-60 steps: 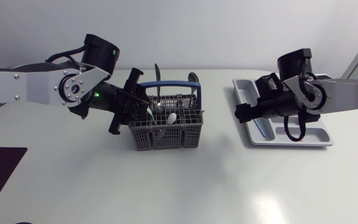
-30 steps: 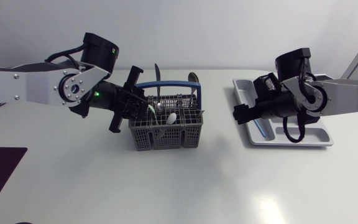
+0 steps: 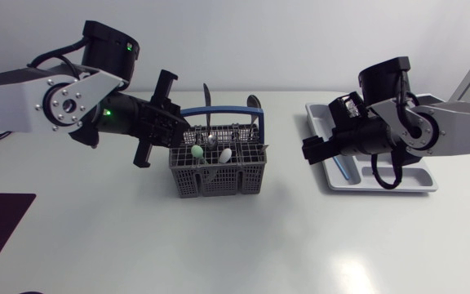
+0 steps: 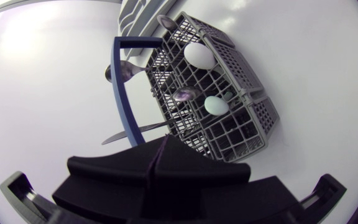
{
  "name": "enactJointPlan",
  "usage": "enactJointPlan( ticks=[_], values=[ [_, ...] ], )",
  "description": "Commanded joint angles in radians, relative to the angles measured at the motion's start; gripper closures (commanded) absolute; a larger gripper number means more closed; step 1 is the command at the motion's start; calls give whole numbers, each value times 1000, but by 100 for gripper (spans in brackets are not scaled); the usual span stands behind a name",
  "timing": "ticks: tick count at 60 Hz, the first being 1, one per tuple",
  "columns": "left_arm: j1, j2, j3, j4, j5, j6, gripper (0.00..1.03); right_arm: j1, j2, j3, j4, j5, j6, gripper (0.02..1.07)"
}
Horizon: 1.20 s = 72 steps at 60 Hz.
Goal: Unload the cutlery basket into the drawer organizer.
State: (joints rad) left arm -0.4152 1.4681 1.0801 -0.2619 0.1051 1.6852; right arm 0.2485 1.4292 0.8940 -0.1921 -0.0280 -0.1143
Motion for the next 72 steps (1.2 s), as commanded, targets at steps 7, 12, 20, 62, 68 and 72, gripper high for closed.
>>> enactJointPlan(
  ticks=[7,12,20,62,68,72],
  values=[
    [-23,1,99,-201,-21,-197,79,11,-46,-50,-15,13,-8,14],
    [-37,46,219,-402,-22,-358,60,11,-55,-61,-13,13,-12,14],
    [-31,74,296,-504,21,-463,48,11,-64,-73,-12,13,-13,14],
    [19,222,300,-556,205,-717,39,11,-99,-113,-1,7,-13,14],
    [21,232,291,-525,206,-731,39,11,-107,-116,-1,7,-13,14],
    [21,239,291,-516,206,-739,40,11,-112,-118,-4,7,-12,14]
  ],
)
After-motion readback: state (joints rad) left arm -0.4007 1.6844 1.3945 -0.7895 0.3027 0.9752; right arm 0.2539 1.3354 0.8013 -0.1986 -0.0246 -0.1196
